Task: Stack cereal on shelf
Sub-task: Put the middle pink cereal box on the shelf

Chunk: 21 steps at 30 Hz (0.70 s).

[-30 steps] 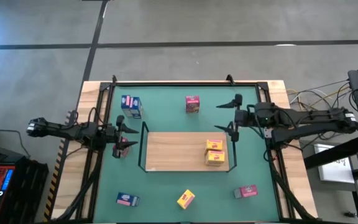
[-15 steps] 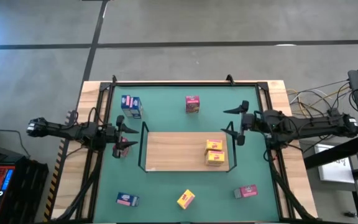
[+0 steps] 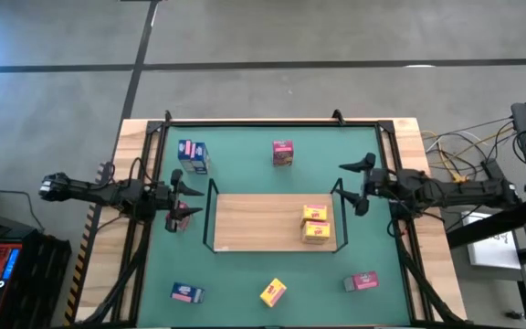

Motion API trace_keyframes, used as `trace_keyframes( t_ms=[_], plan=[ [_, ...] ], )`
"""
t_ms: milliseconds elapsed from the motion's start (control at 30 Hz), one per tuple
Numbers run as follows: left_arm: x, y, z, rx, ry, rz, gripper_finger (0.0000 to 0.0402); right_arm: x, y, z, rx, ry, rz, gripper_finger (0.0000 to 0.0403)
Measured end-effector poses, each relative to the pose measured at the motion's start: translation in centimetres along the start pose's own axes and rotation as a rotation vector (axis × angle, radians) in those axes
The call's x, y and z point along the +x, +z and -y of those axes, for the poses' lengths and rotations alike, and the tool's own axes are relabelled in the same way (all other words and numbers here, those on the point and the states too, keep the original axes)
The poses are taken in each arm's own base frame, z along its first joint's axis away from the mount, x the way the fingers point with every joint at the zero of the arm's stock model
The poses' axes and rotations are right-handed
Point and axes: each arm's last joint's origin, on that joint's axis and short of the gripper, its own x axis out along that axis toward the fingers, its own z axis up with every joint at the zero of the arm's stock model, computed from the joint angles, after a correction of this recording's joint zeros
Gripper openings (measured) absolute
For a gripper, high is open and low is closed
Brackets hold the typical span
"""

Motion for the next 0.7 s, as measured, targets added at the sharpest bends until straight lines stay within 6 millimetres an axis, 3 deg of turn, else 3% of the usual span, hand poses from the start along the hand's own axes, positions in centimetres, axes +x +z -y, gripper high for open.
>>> trace_keyframes(
  t_ms=[233, 700],
  plan=[
    [0.0, 0.0, 0.0, 0.0, 0.0, 0.0, 0.0192, -0.6, -0.8, 0.1, 0.009, 0.0, 0.04, 0.037],
    [0.0, 0.0, 0.0, 0.0, 0.0, 0.0, 0.0192, -0.5, -2.5, 0.0, -0.009, 0.004, -0.042, 0.037]
  ],
)
